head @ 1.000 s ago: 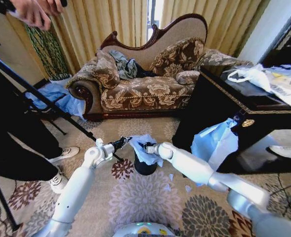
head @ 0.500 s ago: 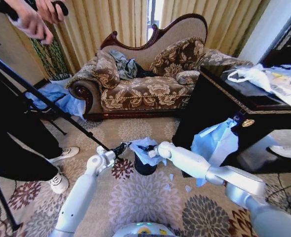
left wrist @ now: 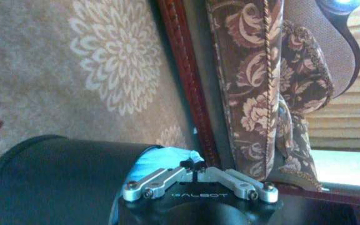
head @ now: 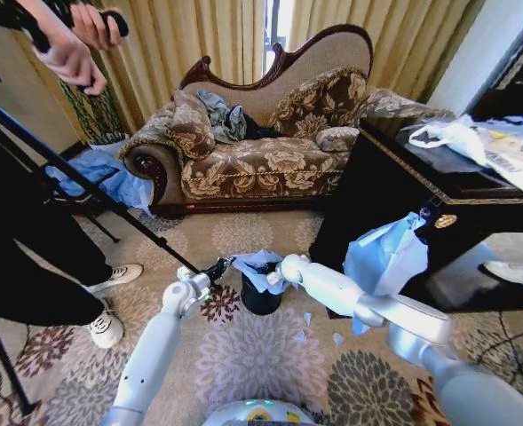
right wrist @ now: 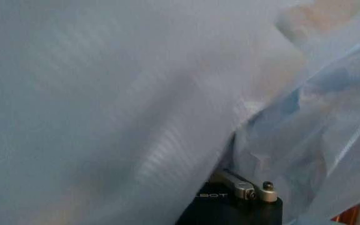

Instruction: Place a garbage bag over the trash bin.

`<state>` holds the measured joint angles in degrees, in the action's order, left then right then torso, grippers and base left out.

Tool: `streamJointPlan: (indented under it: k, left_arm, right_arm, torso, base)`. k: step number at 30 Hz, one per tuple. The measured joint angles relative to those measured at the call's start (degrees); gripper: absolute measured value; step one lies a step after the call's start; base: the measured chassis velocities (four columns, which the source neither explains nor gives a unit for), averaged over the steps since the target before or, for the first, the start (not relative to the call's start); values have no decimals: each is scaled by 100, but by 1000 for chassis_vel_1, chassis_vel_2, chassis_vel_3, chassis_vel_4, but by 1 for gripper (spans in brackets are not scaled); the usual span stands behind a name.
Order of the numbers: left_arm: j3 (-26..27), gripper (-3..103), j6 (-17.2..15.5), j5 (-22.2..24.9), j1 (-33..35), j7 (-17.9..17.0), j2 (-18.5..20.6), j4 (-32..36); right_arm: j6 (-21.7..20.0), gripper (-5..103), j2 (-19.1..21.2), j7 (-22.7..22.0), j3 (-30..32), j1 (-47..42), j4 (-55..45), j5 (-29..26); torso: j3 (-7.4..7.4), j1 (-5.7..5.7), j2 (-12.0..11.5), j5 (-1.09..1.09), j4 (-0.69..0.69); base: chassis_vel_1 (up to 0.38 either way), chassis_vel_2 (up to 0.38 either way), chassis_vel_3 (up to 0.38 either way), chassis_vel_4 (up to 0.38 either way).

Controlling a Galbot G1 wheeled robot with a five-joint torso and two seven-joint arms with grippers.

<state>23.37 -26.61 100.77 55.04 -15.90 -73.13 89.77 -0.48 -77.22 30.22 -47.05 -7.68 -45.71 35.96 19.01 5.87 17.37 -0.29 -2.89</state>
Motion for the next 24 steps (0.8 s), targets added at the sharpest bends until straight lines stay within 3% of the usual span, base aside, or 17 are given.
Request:
streamJointPlan:
  k: [7,13,18,24]
  left_arm:
    - [-35,0,-5,-159,184,231,92,-84]
    - [-14,0,45,-293,150,444,0,-268]
    - [61,0,71,-341,188,598,-12,-285]
    - [97,0,79,-362,295,692,24,-285]
  right_arm:
    - [97,0,-268,-18,25,18,345,234]
    - [239,0,-538,-53,44,47,775,754]
    - [331,0,-593,-159,164,48,870,1418]
    - [335,0,-481,-172,146,98,724,1497]
  torso:
    - [0,0,0,0,0]
    - [0,0,0,1,0]
    - [0,0,0,1,0]
    - [0,0,0,1,0]
  base:
    - [0,0,0,0]
    - [0,0,0,0]
    - [0,0,0,0]
    - [0,0,0,0]
